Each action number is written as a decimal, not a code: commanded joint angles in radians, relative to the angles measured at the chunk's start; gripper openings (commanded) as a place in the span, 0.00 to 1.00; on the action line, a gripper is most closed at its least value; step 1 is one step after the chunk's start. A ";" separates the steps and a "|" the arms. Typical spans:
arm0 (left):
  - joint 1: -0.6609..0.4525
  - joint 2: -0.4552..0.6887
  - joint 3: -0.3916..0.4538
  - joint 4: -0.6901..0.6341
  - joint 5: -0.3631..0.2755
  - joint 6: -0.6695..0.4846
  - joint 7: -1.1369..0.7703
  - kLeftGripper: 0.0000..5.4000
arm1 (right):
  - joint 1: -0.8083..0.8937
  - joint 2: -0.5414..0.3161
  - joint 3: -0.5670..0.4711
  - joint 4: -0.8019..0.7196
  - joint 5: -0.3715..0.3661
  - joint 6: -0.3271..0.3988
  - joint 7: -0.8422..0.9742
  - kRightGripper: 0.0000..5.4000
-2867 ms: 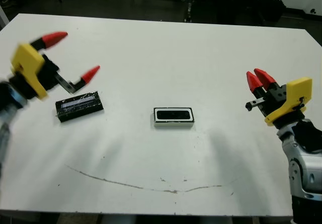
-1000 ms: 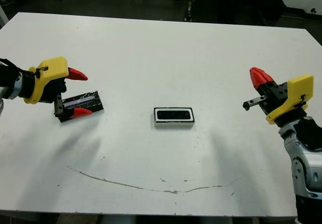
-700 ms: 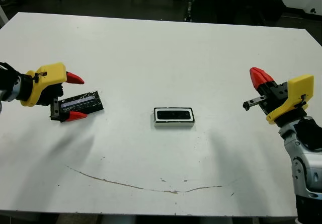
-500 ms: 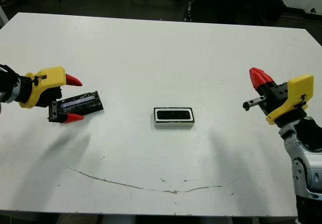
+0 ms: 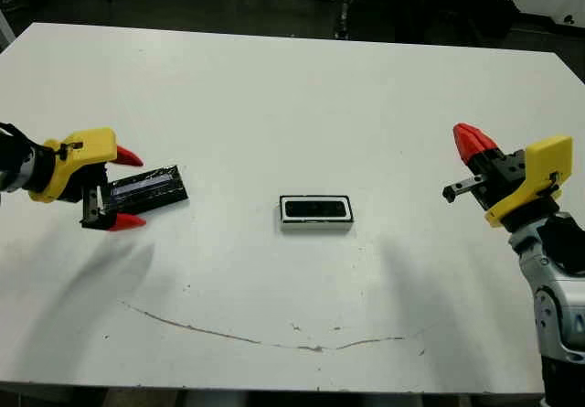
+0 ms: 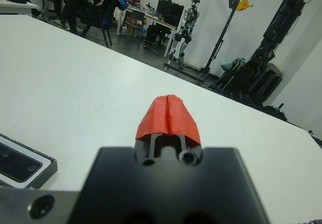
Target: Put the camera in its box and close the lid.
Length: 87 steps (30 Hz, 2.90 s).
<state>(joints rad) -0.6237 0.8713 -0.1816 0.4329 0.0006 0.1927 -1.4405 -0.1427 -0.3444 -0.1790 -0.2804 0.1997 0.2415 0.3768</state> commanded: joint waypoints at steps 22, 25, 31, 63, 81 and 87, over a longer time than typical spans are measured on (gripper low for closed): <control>0.002 -0.007 -0.016 -0.047 0.001 0.150 0.052 0.93 | 0.009 -0.030 -0.002 -0.010 0.034 0.033 0.014 0.00; 0.036 -0.011 -0.008 -0.090 0.018 0.137 0.136 0.84 | 0.008 -0.032 -0.004 -0.014 0.038 0.043 0.015 0.00; 0.080 -0.010 -0.001 -0.149 0.019 0.090 0.221 0.68 | 0.007 -0.034 -0.002 -0.006 0.037 0.029 0.020 0.00; -0.057 -0.003 -0.017 -0.077 -0.054 0.162 -0.005 0.00 | -0.008 -0.038 0.004 0.001 0.045 0.034 0.020 0.00; -0.082 0.003 0.050 -0.141 -0.041 -0.004 0.202 0.26 | 0.018 -0.031 0.002 -0.015 0.050 0.022 0.026 0.00; -0.128 -0.036 -0.029 0.071 0.058 -0.205 0.199 0.41 | 0.031 -0.039 -0.007 -0.023 0.055 0.017 0.036 0.00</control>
<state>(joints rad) -0.7325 0.8485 -0.1909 0.4709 0.0351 0.0162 -1.2409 -0.1268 -0.3650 -0.1759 -0.3006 0.2481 0.2601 0.4054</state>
